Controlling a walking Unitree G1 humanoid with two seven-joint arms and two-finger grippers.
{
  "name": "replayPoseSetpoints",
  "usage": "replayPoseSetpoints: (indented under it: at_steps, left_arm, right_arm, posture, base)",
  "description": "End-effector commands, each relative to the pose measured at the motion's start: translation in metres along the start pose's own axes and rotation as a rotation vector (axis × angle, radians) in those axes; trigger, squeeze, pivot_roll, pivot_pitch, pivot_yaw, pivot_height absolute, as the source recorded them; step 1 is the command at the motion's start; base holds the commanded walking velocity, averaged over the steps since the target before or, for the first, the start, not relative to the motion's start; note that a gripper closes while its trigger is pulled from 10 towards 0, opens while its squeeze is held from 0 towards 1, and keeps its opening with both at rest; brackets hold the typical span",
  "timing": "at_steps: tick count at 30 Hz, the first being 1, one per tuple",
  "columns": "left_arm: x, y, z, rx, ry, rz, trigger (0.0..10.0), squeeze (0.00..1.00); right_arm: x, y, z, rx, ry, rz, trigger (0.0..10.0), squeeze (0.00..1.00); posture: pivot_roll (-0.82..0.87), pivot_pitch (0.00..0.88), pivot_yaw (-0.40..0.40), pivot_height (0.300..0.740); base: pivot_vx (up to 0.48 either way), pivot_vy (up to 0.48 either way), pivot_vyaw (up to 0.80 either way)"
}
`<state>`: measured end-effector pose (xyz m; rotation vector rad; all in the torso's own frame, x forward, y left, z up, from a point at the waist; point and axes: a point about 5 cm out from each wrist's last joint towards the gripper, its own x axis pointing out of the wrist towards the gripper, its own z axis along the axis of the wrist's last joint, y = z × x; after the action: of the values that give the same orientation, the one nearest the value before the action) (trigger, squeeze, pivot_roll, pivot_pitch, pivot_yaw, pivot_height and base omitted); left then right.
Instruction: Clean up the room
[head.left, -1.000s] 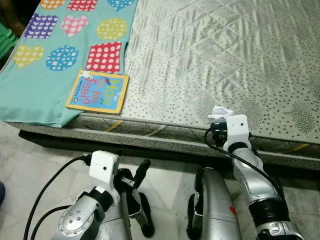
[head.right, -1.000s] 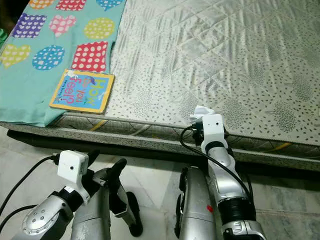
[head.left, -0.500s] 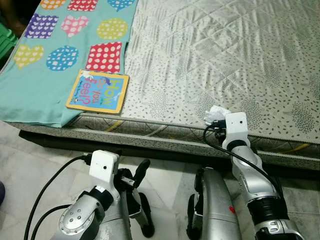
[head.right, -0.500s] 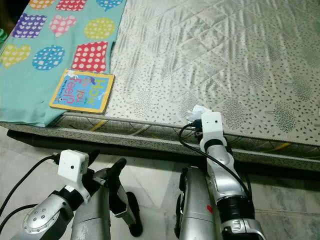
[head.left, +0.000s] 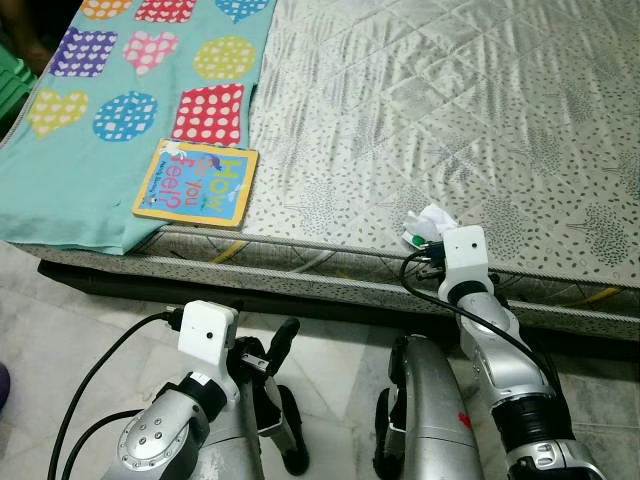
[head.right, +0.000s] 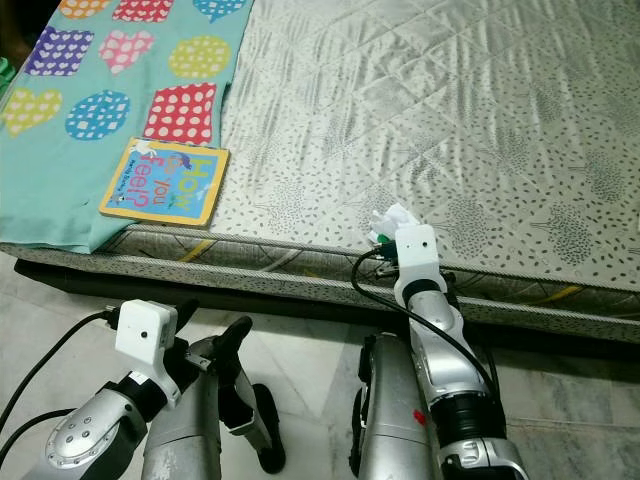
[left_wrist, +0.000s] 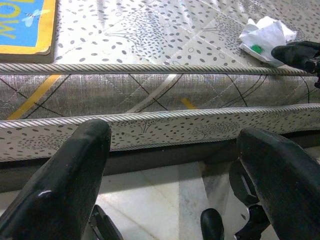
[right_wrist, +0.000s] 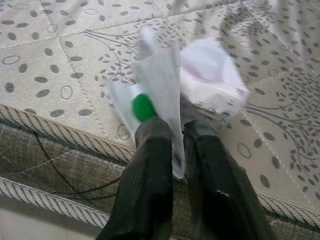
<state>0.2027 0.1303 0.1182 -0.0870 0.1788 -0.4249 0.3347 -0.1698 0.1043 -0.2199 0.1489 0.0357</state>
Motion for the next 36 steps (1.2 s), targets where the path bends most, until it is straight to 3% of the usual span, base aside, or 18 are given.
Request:
replayPoseSetpoints:
  at_steps: [1,17,22,28,29,31,32,36]
  left_arm:
    - [-0.004,0.002,-0.005,0.002,0.028,0.020,10.0,0.00]
    - [-0.003,0.005,-0.003,0.010,0.003,0.059,10.0,0.00]
    - [0.002,0.026,0.007,-0.002,-0.093,0.253,10.0,0.00]
    - [0.007,0.036,0.013,0.032,-0.144,0.313,10.0,0.00]
    - [0.008,0.037,0.013,0.036,-0.149,0.315,10.0,0.00]
    - [0.009,0.038,0.013,0.037,-0.153,0.317,10.0,0.00]
    - [0.013,0.038,0.014,0.038,-0.159,0.309,10.0,0.00]
    - [0.021,0.038,0.017,0.043,-0.177,0.296,10.0,0.00]
  right_arm:
    - [-0.004,0.004,-0.007,0.005,0.016,0.016,0.0,0.00]
    - [-0.007,0.009,-0.001,0.050,-0.017,0.036,0.0,0.00]
    - [-0.017,0.010,0.021,0.217,-0.124,0.045,0.0,0.00]
    - [-0.035,0.007,0.031,0.345,-0.171,0.010,0.0,0.00]
    - [-0.037,0.006,0.032,0.352,-0.173,0.005,3.4,0.00]
    - [-0.039,0.005,0.032,0.356,-0.173,0.003,3.4,0.00]
    - [-0.043,0.003,0.030,0.372,-0.169,-0.007,10.0,0.00]
    - [-0.051,-0.006,0.026,0.401,-0.172,-0.045,10.0,0.00]
  posture:
    - [-0.01,0.340,0.049,0.580]
    - [-0.02,0.331,0.048,0.580]
    - [-0.05,0.271,0.056,0.580]
    - [-0.09,0.212,0.079,0.580]
    - [-0.09,0.200,0.083,0.580]
    - [-0.10,0.196,0.085,0.580]
    - [-0.11,0.169,0.097,0.580]
    - [-0.12,0.149,0.103,0.580]
  base:
    - [0.000,0.000,0.00]
    - [0.000,0.000,0.00]
    - [0.000,0.000,0.00]
    - [0.000,0.000,0.00]
    - [0.000,0.000,0.00]
    - [0.000,0.000,0.00]
    - [0.000,0.000,0.00]
    - [0.000,0.000,0.00]
